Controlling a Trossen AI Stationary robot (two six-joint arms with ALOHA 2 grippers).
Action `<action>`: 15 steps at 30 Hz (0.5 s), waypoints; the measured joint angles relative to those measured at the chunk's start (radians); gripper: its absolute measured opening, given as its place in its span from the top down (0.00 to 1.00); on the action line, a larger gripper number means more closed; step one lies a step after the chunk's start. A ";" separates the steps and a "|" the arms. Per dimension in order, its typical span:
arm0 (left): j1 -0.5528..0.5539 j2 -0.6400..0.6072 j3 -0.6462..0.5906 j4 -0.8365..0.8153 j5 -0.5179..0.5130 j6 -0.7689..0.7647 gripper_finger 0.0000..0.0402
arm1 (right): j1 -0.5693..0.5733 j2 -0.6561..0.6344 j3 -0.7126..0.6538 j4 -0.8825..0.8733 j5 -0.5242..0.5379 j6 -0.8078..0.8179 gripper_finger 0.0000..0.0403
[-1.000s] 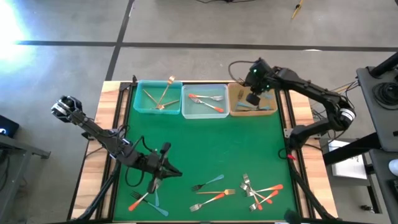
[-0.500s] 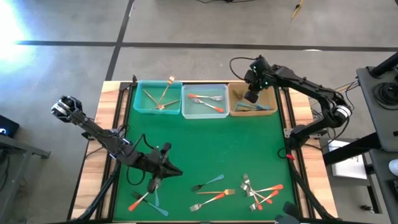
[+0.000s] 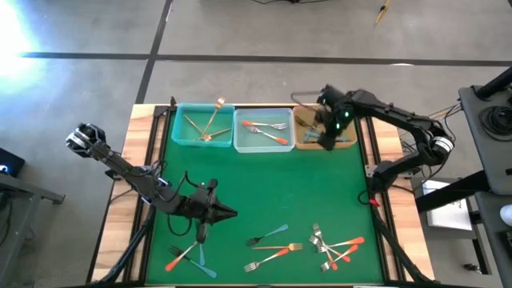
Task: Sort silverware by color (type)
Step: Put the blue fork into the orange bin
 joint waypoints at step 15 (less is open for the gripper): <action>-0.003 0.108 0.000 -0.046 0.123 -0.157 1.00 | 0.784 -0.070 -0.246 0.378 0.170 0.458 0.78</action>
